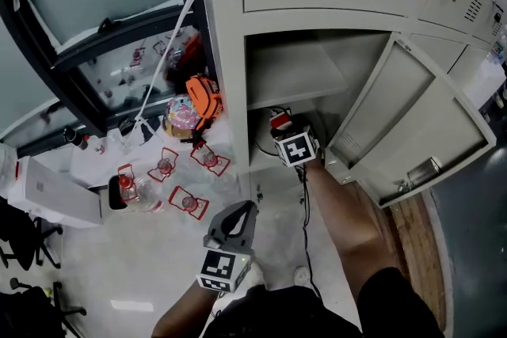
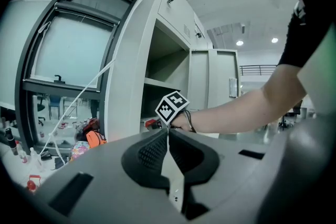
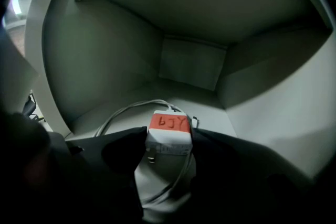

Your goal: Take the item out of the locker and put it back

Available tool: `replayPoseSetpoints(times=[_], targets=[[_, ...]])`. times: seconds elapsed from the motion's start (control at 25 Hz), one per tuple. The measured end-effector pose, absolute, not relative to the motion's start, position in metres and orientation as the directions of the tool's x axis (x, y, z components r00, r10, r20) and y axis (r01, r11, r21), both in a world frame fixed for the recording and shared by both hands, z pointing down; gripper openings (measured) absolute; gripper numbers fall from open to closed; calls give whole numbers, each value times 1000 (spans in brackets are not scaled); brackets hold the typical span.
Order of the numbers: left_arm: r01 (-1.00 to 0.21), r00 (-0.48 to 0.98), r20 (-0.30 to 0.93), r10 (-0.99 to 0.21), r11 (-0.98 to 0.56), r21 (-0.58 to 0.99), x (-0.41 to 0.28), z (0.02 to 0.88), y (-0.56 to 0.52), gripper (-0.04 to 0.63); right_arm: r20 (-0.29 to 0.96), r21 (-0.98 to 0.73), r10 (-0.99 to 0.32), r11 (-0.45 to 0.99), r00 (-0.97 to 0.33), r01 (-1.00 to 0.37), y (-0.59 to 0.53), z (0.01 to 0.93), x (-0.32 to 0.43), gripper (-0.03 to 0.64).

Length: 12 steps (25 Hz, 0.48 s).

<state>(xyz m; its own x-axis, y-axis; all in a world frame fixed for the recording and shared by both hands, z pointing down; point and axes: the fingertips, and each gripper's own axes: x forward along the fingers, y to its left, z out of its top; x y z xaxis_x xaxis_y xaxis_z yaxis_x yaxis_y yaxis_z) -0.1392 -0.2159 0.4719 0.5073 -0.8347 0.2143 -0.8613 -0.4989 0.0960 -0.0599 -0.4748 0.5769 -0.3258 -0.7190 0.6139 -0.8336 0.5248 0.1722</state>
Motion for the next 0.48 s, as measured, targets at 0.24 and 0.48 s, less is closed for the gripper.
replayPoseSetpoints(times=[0.24,0.48], targets=[[-870,493,217,-843,-486,89,-139,470,-211,12,557,184,-756,515,-343,-837,-468,568,-56,268],[-879,477,214,-852,-467,96,-131,470,-208,12,515,183,-762,546,-393,-818,-447,554,-51,267]])
